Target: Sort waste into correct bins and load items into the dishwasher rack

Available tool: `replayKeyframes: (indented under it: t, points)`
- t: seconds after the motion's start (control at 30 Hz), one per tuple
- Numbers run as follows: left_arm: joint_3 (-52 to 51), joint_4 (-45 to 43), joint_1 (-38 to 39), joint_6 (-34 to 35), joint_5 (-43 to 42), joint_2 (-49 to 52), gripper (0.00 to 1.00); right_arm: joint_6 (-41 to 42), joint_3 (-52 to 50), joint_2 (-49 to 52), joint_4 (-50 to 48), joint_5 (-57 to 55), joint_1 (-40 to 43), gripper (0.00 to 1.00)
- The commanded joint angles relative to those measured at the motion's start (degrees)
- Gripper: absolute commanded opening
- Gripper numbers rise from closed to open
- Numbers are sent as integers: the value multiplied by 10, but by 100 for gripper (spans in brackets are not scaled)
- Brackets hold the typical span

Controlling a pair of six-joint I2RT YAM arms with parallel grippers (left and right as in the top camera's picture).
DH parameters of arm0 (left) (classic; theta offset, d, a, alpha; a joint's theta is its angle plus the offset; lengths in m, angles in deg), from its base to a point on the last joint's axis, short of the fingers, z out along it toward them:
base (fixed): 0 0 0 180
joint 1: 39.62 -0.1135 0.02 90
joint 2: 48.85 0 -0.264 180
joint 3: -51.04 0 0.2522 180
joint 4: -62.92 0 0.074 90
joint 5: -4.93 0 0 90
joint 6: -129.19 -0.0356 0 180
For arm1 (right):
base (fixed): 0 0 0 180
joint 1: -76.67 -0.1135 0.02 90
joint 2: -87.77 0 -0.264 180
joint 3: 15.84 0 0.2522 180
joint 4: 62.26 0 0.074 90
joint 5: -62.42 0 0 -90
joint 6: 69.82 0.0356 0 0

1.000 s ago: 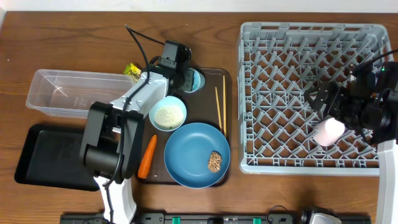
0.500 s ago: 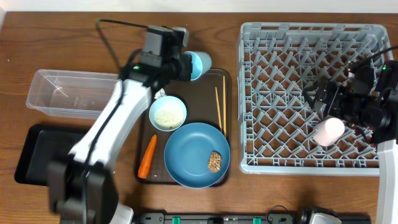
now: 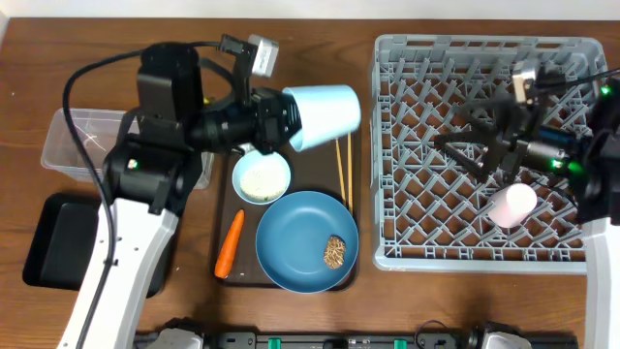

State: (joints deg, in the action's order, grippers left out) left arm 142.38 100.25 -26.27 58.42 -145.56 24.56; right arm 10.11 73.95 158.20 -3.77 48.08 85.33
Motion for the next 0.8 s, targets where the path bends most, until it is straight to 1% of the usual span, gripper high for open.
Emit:
replayKeyframes:
  t: [0.0, 0.1, 0.2, 0.47, 0.57, 0.67, 0.7, 0.77]
  points:
    - [7, -1, 9, 39, -102, -14, 6, -18, 7, -5, -37, 125, -52, 84]
    - [7, -1, 16, 43, -124, -19, 6, -17, 7, -5, -86, 129, -101, 83]
    - [7, -1, 23, 52, -127, -21, 6, -17, 7, -5, -124, 124, -143, 83]
    - [7, -5, 39, 54, -129, -21, 6, 36, 7, -5, -202, 17, -235, 81]
    - [7, -12, 42, 63, -129, -21, 6, 42, 7, -4, -216, -39, -268, 80]
    - [7, -20, 43, 64, -129, -22, 6, 42, 7, -4, -217, -90, -296, 76]
    - [7, -20, 43, 64, -128, -22, 6, 42, 7, -4, -219, -102, -301, 71]
    - [7, -20, 43, 64, -128, -22, 6, 42, 7, -4, -226, -109, -306, 67]
